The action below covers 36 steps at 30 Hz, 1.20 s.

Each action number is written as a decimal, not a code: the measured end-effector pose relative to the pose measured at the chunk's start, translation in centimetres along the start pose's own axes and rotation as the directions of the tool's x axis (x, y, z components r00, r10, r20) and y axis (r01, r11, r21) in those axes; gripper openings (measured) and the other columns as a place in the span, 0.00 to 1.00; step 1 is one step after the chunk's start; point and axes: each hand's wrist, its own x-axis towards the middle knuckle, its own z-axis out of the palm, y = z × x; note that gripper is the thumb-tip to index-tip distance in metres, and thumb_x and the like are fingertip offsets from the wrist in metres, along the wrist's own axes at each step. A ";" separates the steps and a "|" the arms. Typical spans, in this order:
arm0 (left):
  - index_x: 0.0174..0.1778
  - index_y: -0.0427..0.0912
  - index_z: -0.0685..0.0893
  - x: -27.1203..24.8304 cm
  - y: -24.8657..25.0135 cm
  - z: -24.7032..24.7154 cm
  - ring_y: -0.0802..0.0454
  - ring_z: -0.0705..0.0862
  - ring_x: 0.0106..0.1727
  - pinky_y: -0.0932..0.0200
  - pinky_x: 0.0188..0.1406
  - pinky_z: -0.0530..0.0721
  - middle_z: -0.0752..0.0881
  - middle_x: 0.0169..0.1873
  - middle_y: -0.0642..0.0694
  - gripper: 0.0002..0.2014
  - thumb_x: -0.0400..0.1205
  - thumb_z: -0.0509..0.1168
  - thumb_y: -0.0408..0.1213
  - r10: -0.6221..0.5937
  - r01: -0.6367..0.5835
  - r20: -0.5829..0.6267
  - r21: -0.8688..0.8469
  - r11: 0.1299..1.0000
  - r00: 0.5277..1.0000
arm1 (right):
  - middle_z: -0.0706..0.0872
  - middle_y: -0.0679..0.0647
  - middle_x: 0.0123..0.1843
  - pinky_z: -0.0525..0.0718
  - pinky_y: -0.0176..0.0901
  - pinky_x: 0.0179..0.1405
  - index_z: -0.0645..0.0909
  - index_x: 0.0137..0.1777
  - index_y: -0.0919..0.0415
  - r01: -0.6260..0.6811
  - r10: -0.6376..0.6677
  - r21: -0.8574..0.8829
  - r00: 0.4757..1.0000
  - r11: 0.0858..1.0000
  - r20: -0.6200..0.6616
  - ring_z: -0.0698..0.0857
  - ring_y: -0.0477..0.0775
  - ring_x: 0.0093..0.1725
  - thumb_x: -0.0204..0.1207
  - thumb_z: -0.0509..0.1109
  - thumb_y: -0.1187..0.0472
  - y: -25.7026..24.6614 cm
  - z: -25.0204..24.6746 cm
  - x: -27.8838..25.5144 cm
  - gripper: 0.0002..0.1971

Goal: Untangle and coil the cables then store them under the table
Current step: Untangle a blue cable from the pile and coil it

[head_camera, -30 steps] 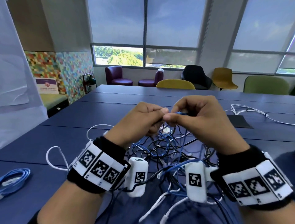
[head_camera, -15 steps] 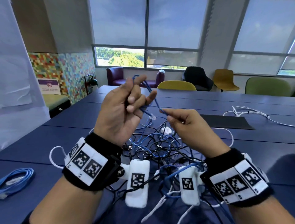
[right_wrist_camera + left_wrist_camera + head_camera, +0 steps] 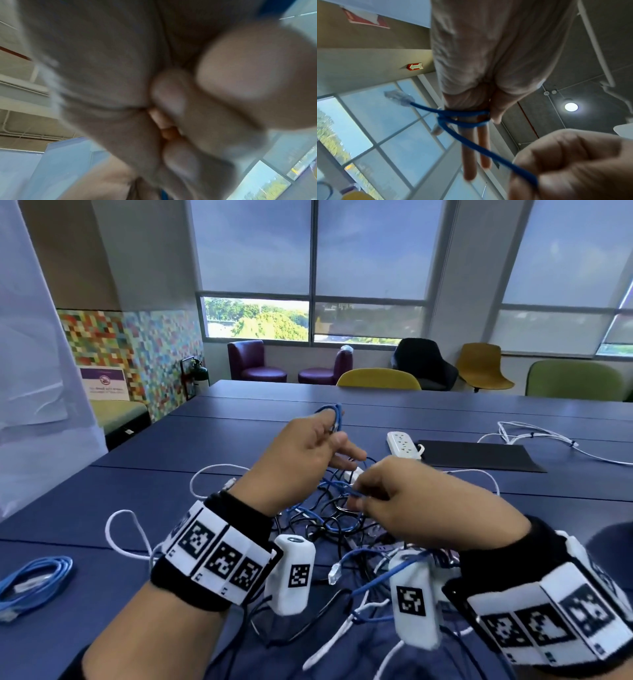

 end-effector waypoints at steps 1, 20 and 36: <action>0.61 0.20 0.71 -0.1 0.0 0.0 0.47 0.91 0.38 0.56 0.46 0.89 0.90 0.43 0.36 0.11 0.88 0.53 0.26 -0.013 0.012 0.028 0.026 1.000 1.000 | 0.75 0.48 0.25 0.68 0.29 0.21 0.87 0.43 0.57 -0.002 0.005 0.037 0.998 0.999 -0.062 0.74 0.39 0.21 0.82 0.68 0.54 0.3 -0.3 0.1 0.10; 0.67 0.19 0.74 -1.3 1.8 -0.9 0.59 0.60 0.18 0.30 0.65 0.80 0.67 0.16 0.51 0.20 0.88 0.53 0.34 0.007 0.146 0.230 -0.641 0.753 0.973 | 0.84 0.37 0.33 0.71 0.22 0.31 0.88 0.58 0.47 0.216 0.125 0.443 0.774 0.870 -0.621 0.79 0.33 0.30 0.82 0.69 0.62 4.2 0.4 3.1 0.11; 0.54 0.33 0.78 0.1 0.5 -0.6 0.49 0.87 0.28 0.47 0.51 0.87 0.89 0.32 0.42 0.09 0.89 0.54 0.33 -0.028 -0.170 -0.319 -0.574 0.801 0.947 | 0.73 0.44 0.25 0.66 0.30 0.26 0.86 0.43 0.54 0.067 -0.057 0.028 0.965 0.997 -0.256 0.72 0.41 0.26 0.76 0.70 0.59 0.0 2.2 2.0 0.04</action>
